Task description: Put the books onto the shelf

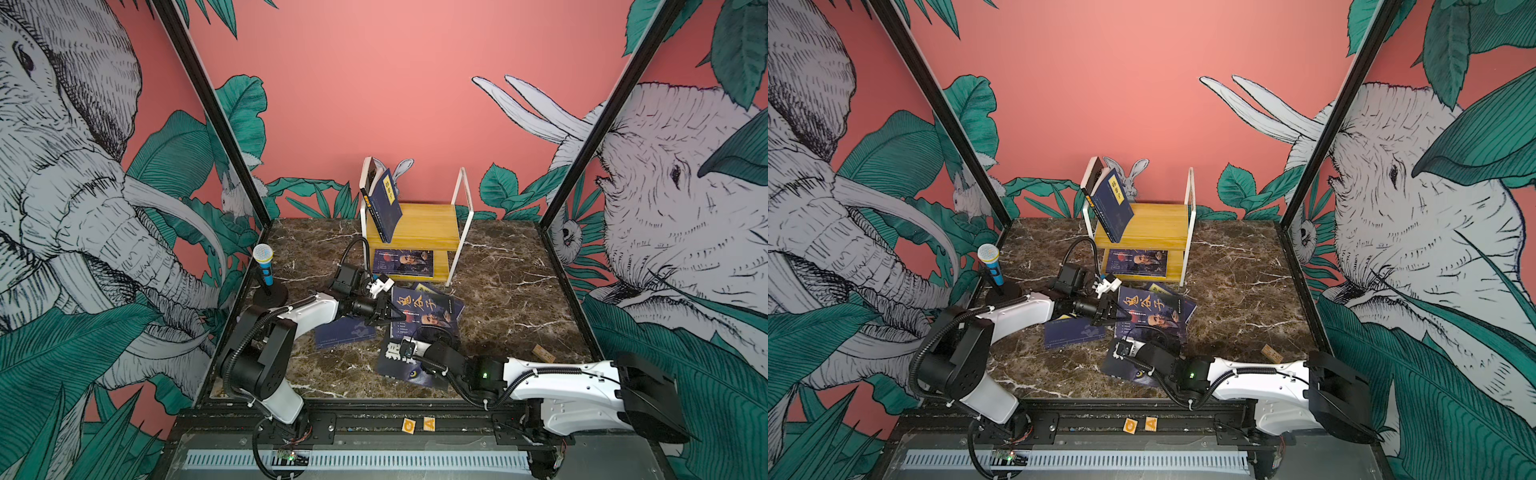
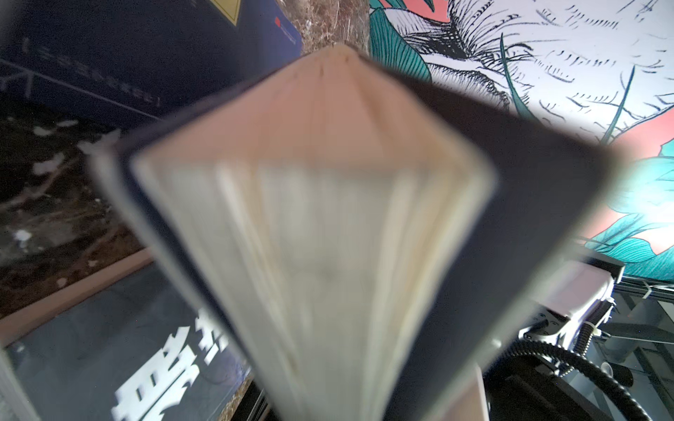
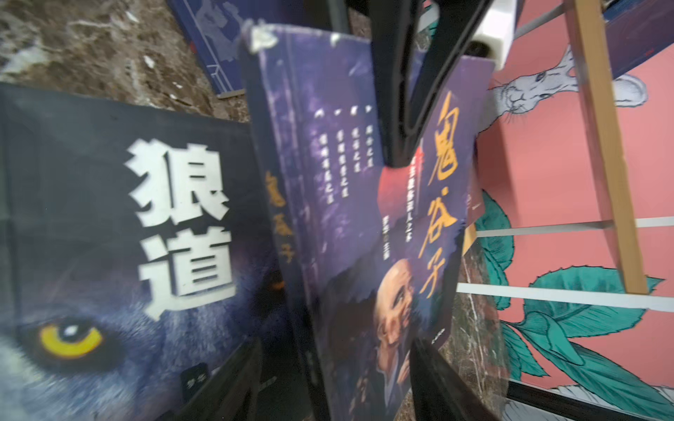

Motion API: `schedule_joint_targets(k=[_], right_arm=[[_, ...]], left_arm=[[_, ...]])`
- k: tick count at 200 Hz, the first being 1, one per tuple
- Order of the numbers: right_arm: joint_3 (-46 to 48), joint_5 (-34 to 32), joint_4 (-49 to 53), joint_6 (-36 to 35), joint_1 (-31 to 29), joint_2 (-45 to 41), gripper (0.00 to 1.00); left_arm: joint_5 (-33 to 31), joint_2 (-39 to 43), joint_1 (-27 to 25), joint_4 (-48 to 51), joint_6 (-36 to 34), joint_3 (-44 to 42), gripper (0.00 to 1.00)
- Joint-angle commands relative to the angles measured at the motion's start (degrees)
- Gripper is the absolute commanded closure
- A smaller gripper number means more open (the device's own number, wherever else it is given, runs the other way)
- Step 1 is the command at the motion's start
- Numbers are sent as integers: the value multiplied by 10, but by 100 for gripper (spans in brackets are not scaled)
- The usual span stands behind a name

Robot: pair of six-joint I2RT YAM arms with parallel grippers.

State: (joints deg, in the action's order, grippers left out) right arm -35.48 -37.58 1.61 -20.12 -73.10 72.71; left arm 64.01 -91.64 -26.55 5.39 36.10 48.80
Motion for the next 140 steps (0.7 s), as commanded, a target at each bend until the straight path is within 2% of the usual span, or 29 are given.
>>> schedule_joint_targets(k=[1, 19, 45, 60, 74, 88, 94, 112, 129, 140], right_arm=[[3, -62, -72, -43, -3, 27, 33], [15, -74, -128, -71, -3, 53, 34], [2, -100, -154, -92, -2, 94, 39], [9, -112, -190, -115, -2, 111, 52], [8, -134, -215, -136, -2, 125, 68], [-6, -145, -191, -137, -4, 130, 92], [-9, -146, -187, -136, -6, 128, 100], [1, -150, -215, -151, -7, 123, 100], [-2, -166, -232, -168, -6, 129, 100], [-13, -181, -229, -178, -9, 135, 100]], left_arm=[[51, 29, -6, -26, 1, 0, 100], [56, 28, -15, -27, -3, -4, 100], [66, 33, -18, -6, -12, 4, 100], [61, 41, -18, 5, -30, -4, 100], [44, 51, -17, 8, -37, -12, 100], [29, 65, -14, 55, -66, 2, 100], [26, 72, -10, 72, -79, 7, 90], [19, 95, 2, 77, -88, 0, 58], [-1, 122, 19, 82, -108, -13, 41], [-43, 139, 34, 144, -161, 0, 33]])
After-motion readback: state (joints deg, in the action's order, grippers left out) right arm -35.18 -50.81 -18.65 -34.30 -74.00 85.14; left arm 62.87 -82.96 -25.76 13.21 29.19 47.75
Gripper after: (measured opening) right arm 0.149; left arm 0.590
